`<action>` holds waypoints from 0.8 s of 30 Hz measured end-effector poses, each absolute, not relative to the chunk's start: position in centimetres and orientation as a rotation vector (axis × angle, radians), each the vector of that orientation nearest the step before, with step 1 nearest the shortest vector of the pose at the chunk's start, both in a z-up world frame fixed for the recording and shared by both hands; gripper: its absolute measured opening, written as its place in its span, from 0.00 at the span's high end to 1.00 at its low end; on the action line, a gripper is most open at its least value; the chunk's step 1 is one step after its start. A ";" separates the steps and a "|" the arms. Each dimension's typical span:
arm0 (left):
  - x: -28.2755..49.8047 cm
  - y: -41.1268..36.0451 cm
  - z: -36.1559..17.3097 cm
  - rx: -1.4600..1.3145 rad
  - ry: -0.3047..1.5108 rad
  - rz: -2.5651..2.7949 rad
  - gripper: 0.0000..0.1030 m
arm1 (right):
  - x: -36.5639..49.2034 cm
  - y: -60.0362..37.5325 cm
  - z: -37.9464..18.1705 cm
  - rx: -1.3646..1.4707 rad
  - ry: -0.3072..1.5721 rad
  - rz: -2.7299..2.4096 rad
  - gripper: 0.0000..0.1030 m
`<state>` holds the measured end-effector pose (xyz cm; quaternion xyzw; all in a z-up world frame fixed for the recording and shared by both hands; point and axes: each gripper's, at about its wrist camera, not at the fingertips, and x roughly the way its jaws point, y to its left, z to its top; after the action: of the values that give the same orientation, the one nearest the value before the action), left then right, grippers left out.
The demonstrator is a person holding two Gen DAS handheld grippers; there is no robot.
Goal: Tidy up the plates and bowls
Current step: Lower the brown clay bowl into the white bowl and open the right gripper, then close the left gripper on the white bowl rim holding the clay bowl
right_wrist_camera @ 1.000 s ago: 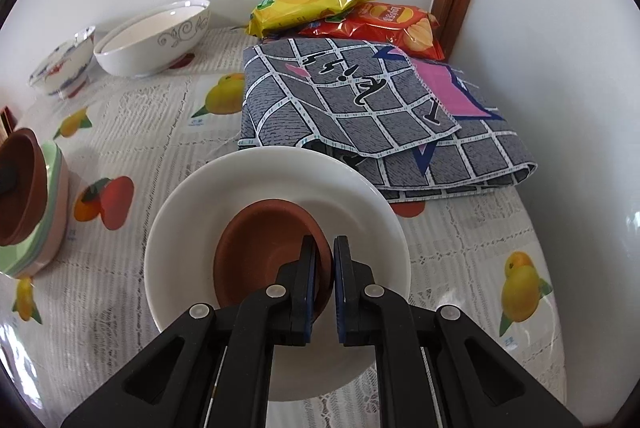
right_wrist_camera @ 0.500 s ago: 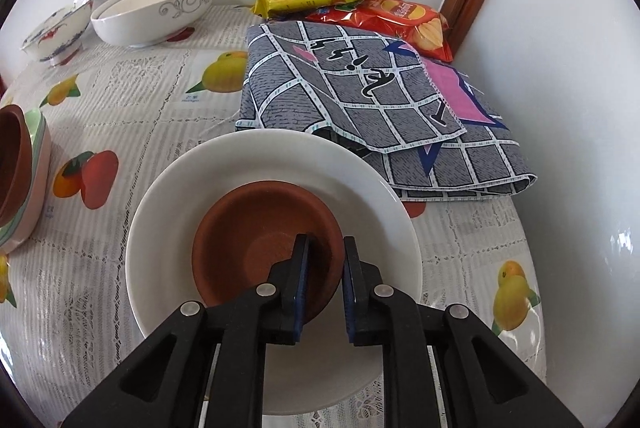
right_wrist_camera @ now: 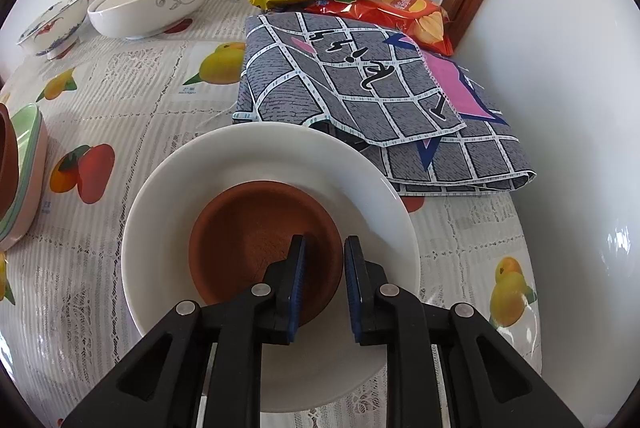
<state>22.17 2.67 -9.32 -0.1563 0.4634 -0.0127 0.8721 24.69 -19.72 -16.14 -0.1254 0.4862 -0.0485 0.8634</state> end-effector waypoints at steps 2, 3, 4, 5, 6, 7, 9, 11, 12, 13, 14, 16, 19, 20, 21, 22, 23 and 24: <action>22.0 2.5 -9.0 -0.323 0.966 -0.028 0.92 | 24.6 -19.7 -16.0 -0.256 1.019 -0.091 0.79; 21.9 2.4 -8.9 -0.320 0.965 -0.028 0.92 | 24.5 -19.7 -15.9 -0.253 1.019 -0.084 0.78; 21.8 2.2 -8.7 -0.316 0.964 -0.030 0.92 | 24.3 -19.7 -15.8 -0.250 1.016 -0.080 0.78; 21.7 2.0 -8.5 -0.312 0.962 -0.033 0.92 | 24.2 -19.7 -15.6 -0.247 1.009 -0.078 0.78; 21.6 1.7 -8.3 -0.307 0.960 -0.039 0.92 | 23.9 -19.7 -15.3 -0.239 1.001 -0.076 0.78; 21.5 1.4 -8.2 -0.303 0.959 -0.043 0.92 | 23.7 -19.8 -14.9 -0.229 0.994 -0.074 0.78; 21.3 0.7 -7.9 -0.295 0.954 -0.050 0.92 | 23.1 -20.2 -14.0 -0.197 0.976 -0.065 0.78; 21.1 0.0 -7.6 -0.291 0.951 -0.061 0.92 | 22.5 -20.8 -13.0 -0.170 0.959 -0.059 0.77; 21.0 -0.4 -7.5 -0.290 0.950 -0.067 0.92 | 22.2 -21.2 -12.4 -0.163 0.947 -0.062 0.77; 20.9 -0.9 -7.4 -0.288 0.949 -0.075 0.92 | 21.8 -21.5 -11.9 -0.157 0.933 -0.067 0.77; 20.9 -1.3 -7.2 -0.284 0.948 -0.082 0.92 | 21.4 -22.0 -11.3 -0.150 0.918 -0.072 0.77; 20.7 -2.4 -7.0 -0.274 0.945 -0.097 0.92 | 20.6 -22.8 -10.2 -0.132 0.898 -0.078 0.77; 20.6 -4.2 -6.9 -0.256 0.944 -0.126 0.92 | 19.4 -24.5 -8.9 -0.089 0.874 -0.086 0.77; 20.6 -4.7 -6.9 -0.253 0.945 -0.134 0.92 | 19.1 -25.0 -8.5 -0.076 0.867 -0.087 0.77; 20.6 -5.3 -6.9 -0.250 0.948 -0.143 0.92 | 18.7 -25.6 -8.2 -0.064 0.860 -0.088 0.77; 20.6 -5.9 -7.0 -0.245 0.951 -0.153 0.92 | 18.3 -26.1 -7.9 -0.057 0.854 -0.093 0.77; 20.6 -6.4 -7.1 -0.242 0.954 -0.160 0.92 | 18.0 -26.7 -7.7 -0.051 0.850 -0.100 0.77; 20.6 -6.9 -7.1 -0.238 0.957 -0.168 0.92 | 17.7 -27.1 -7.6 -0.048 0.847 -0.106 0.77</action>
<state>20.65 -6.92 -7.14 -0.1140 0.4589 -0.0803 0.8775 17.73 -27.12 -7.57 -0.0232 0.4105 -0.0514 0.9101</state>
